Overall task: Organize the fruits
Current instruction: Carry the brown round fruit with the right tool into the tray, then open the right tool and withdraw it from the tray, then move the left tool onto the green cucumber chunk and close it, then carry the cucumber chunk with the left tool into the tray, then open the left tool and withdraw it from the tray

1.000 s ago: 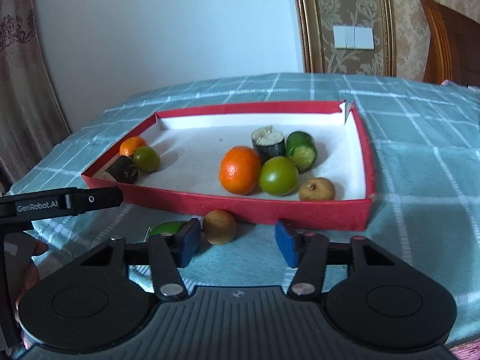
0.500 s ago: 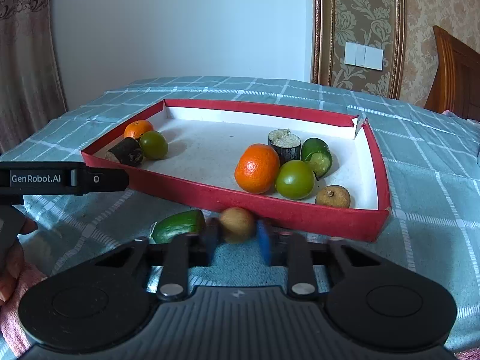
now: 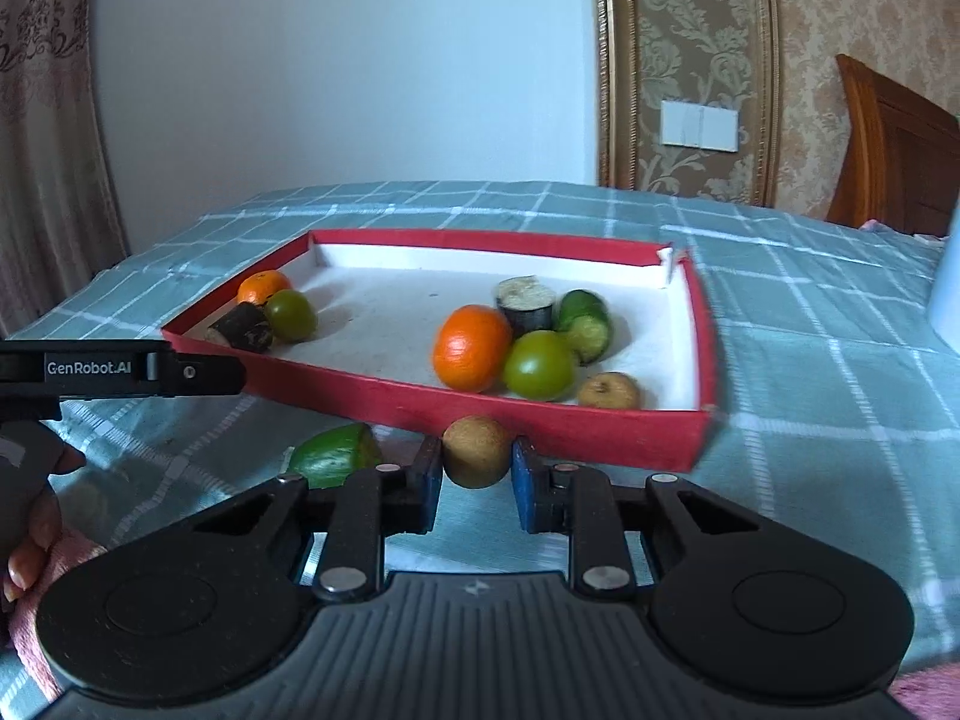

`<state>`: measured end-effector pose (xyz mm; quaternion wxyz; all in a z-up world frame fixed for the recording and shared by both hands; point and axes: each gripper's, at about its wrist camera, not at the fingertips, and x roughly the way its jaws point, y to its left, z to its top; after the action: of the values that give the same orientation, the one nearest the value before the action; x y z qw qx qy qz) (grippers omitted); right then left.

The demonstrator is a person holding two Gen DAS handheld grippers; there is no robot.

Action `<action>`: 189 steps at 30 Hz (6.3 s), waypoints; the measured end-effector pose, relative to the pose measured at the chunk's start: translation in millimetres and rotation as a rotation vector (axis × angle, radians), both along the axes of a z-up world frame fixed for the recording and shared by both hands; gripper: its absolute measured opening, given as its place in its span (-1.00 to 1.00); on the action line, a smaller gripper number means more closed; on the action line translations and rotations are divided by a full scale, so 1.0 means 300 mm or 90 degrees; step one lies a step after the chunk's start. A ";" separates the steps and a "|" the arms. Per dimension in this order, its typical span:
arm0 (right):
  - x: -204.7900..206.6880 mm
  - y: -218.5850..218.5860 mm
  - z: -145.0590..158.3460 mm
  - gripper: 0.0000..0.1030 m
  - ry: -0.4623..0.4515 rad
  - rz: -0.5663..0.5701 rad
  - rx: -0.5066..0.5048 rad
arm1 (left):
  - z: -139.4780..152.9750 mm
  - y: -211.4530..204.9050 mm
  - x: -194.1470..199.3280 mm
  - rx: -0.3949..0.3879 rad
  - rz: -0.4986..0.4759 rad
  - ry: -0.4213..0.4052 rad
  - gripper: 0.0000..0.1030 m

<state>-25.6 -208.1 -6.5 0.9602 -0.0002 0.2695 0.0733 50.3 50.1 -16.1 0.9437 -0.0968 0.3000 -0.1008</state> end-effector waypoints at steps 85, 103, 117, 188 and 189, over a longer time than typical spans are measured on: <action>0.048 -0.149 -0.047 0.48 0.047 -0.051 -0.013 | 0.027 -0.249 -0.127 0.218 -0.160 -0.114 0.84; 0.056 -0.139 -0.050 0.62 0.058 -0.055 -0.018 | -0.004 -0.352 -0.099 0.238 -0.292 -0.062 0.05; 0.057 -0.138 -0.053 0.64 0.059 -0.054 -0.021 | 0.007 -0.366 -0.122 0.238 -0.217 -0.069 -0.40; 0.070 -0.133 -0.061 0.82 0.067 -0.045 -0.027 | 0.063 -0.293 0.236 0.255 -0.021 -0.102 0.63; 0.070 -0.133 -0.061 0.82 0.067 -0.045 -0.027 | 0.068 -0.290 0.225 0.255 -0.016 -0.102 0.67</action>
<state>-4.7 -248.1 -24.7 0.9466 -0.0070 0.3206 0.0339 117.8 -36.8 4.4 0.9636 0.1046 0.2390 -0.0586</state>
